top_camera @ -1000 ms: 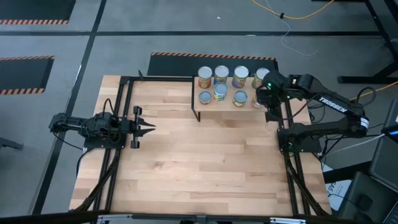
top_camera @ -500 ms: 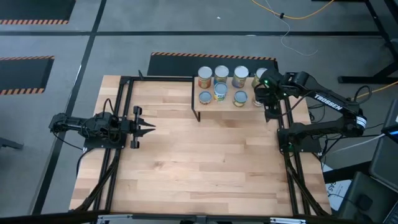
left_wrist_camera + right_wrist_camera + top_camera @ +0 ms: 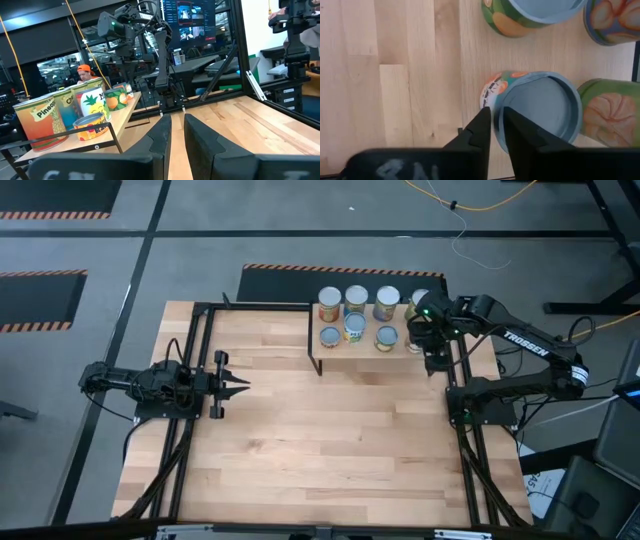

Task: Pick and place cans onto a shelf
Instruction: Return to Home Position

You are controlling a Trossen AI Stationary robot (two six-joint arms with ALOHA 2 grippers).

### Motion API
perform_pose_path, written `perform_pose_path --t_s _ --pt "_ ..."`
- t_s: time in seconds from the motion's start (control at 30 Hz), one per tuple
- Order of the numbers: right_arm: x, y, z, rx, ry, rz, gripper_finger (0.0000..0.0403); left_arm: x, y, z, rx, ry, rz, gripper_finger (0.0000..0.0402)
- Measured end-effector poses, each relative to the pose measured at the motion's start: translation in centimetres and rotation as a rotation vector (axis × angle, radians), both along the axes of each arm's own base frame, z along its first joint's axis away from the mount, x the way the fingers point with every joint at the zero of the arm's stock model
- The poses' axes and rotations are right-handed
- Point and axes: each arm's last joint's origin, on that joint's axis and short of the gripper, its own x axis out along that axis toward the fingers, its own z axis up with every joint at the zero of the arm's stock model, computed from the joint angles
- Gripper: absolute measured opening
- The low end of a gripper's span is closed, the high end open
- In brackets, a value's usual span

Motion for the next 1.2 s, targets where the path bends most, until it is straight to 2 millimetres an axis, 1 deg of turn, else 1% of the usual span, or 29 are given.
perform_pose_path --t_s 0.27,0.7,0.83,1.0,1.1,1.2 --pt "0.0 0.0 0.0 0.0 0.0 0.0 0.0094 0.0 0.0 0.0 0.0 0.0 0.0 0.0044" --pt "0.1 0.0 0.2 -0.008 -0.012 0.001 0.0096 0.0 0.0 0.0 0.0 0.0 0.0 0.0044" --pt "0.1 0.0 1.4 -0.03 -0.051 0.0 0.0097 0.0 0.0 0.0 0.0 0.0 0.0 0.0044" --pt "0.0 0.1 4.1 -0.064 -0.145 0.005 0.0097 0.0 0.0 0.0 0.0 0.0 0.0 0.0044" --pt "-0.1 0.4 5.8 -0.024 -0.241 0.027 0.0097 0.0 0.0 0.0 0.0 0.0 0.0 0.0044" --pt "-0.2 1.0 7.0 0.084 -0.351 0.018 0.0097 0.0 0.0 0.0 0.0 0.0 0.0 0.0044"
